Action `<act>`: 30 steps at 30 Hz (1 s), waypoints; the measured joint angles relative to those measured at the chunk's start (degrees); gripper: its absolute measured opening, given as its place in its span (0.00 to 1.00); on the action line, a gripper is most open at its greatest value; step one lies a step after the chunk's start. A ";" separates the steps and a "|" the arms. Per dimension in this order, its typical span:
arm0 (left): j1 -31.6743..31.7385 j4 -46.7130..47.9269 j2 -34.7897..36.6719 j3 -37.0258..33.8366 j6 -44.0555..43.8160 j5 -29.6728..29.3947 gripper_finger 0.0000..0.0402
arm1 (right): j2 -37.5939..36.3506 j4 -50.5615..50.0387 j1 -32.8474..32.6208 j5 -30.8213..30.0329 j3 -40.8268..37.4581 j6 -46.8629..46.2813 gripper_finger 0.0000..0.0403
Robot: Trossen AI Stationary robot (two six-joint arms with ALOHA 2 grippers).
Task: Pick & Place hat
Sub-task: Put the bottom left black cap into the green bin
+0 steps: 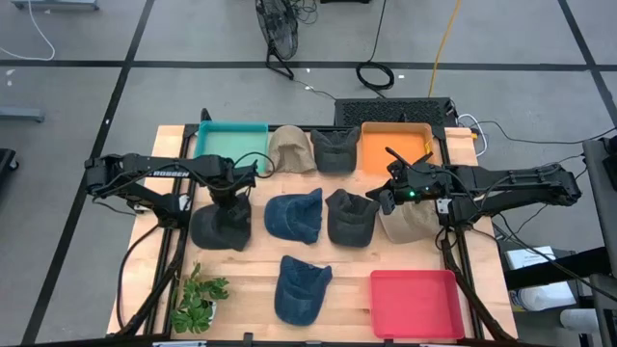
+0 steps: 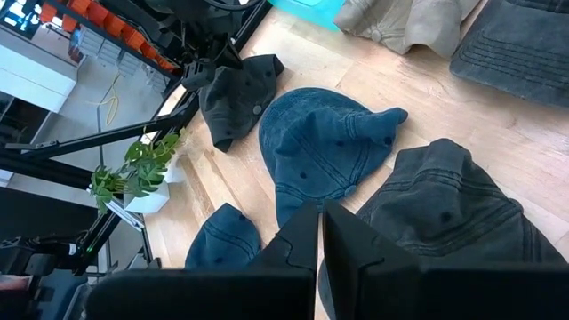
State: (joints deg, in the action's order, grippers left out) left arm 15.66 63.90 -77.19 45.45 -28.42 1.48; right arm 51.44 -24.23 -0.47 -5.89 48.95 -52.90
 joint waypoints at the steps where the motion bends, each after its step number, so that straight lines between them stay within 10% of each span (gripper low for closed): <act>1: 0.00 -0.02 0.00 0.00 -0.03 0.00 0.03 | 0.00 0.00 -0.01 0.00 0.00 0.00 0.00; 30: -3.80 2.59 9.52 0.04 -2.32 7.59 0.01 | 0.00 -1.71 0.00 -0.33 0.00 4.26 0.00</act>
State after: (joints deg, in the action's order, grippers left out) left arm 11.86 66.49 -67.67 45.50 -30.74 9.06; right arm 51.44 -25.94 -0.47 -6.22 48.95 -48.64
